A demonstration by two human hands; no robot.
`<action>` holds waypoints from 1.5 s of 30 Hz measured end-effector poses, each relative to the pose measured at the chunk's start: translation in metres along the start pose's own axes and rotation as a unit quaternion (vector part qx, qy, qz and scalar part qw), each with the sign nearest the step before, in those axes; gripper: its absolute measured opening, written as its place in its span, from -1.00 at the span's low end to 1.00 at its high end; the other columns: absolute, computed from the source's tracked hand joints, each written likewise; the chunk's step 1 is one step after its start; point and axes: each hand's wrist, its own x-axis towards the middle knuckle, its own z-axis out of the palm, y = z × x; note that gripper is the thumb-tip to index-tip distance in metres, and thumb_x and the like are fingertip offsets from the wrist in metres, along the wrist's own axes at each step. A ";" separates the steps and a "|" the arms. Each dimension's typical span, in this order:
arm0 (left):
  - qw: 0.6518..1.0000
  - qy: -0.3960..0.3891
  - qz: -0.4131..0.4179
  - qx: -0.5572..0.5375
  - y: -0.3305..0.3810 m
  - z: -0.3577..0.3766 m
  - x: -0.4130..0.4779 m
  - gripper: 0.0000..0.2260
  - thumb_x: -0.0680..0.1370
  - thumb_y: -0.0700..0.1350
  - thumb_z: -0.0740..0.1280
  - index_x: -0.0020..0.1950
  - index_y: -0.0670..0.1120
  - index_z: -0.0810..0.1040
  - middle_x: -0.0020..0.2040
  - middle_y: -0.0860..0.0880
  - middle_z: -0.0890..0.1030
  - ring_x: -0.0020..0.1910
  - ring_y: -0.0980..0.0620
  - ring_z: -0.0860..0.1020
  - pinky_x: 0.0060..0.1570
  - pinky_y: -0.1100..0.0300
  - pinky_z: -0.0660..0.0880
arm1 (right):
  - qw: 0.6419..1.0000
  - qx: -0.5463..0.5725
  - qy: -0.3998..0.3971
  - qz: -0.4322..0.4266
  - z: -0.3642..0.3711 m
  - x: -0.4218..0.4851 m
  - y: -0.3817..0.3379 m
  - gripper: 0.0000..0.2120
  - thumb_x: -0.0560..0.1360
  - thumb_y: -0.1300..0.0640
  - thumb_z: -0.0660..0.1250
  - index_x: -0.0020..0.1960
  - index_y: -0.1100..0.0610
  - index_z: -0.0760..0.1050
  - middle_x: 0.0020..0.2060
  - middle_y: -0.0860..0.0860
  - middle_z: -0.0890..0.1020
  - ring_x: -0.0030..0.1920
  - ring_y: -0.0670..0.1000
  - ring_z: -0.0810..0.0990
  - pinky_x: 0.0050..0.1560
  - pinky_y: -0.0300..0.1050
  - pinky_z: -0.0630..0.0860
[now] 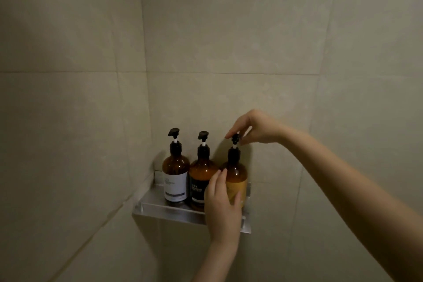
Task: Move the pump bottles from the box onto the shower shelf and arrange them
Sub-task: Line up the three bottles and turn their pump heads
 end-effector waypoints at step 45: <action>0.997 0.063 -0.049 -0.018 -0.048 -0.045 0.028 -0.48 0.42 -0.02 0.43 0.34 0.14 0.36 0.26 0.12 0.49 0.21 0.13 0.49 0.14 0.06 0.54 | 0.995 -0.095 -0.035 -0.021 0.028 0.054 -0.056 -0.74 0.43 0.32 0.37 0.07 0.11 0.63 0.10 0.02 0.64 0.07 -0.02 0.62 0.14 -0.15 0.55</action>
